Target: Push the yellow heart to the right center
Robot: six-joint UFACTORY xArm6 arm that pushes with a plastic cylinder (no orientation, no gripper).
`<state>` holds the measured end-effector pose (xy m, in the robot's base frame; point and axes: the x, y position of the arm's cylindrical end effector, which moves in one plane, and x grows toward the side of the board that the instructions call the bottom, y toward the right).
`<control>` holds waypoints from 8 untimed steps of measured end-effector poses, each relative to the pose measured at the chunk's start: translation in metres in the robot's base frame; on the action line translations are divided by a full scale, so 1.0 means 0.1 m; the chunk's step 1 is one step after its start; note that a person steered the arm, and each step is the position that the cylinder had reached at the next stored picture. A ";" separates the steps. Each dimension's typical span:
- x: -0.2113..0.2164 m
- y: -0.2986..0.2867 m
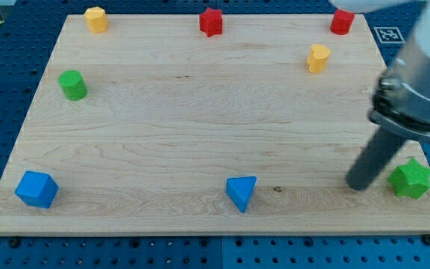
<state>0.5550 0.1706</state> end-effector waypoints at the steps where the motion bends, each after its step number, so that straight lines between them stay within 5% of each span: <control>1: -0.64 -0.38; 3: -2.13 -0.75; 6: -2.54 -0.43; 8: -2.39 -0.09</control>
<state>0.3155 0.1614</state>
